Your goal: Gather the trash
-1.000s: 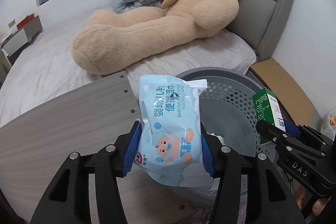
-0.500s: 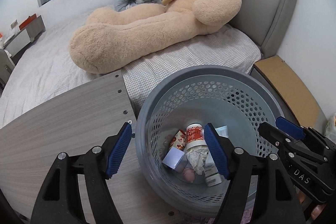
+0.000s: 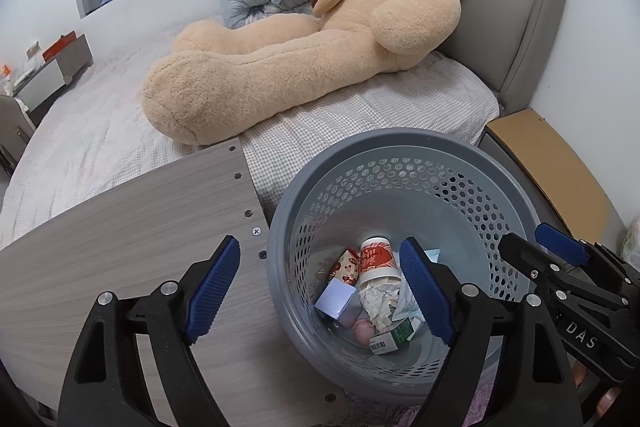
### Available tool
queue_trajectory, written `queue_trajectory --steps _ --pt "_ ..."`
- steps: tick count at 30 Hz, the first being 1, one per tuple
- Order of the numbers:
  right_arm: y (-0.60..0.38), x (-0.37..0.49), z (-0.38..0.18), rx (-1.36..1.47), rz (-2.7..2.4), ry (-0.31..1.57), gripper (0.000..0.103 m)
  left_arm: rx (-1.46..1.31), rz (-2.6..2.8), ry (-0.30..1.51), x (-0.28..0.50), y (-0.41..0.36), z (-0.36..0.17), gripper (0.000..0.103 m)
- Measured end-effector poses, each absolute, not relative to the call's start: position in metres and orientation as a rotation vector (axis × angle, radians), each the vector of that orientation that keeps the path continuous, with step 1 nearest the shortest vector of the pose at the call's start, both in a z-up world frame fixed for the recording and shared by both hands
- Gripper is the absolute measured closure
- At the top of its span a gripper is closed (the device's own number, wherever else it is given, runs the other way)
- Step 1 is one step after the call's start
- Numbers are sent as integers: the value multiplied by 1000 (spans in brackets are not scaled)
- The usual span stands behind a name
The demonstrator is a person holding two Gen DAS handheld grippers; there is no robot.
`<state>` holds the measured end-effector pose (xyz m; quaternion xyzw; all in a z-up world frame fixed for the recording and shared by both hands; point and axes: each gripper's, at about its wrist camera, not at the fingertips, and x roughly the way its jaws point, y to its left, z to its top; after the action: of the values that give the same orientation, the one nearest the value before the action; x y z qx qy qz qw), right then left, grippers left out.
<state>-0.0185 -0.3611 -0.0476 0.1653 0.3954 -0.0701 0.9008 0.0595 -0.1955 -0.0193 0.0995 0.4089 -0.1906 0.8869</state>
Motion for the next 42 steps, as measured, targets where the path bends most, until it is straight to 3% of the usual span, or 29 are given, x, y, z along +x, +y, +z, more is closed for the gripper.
queue_trajectory --steps 6,42 --pt "-362 -23 -45 343 -159 806 42 200 -373 832 56 -191 -14 9" --pt "-361 -31 -40 346 -171 796 39 209 -344 826 50 -188 -11 6"
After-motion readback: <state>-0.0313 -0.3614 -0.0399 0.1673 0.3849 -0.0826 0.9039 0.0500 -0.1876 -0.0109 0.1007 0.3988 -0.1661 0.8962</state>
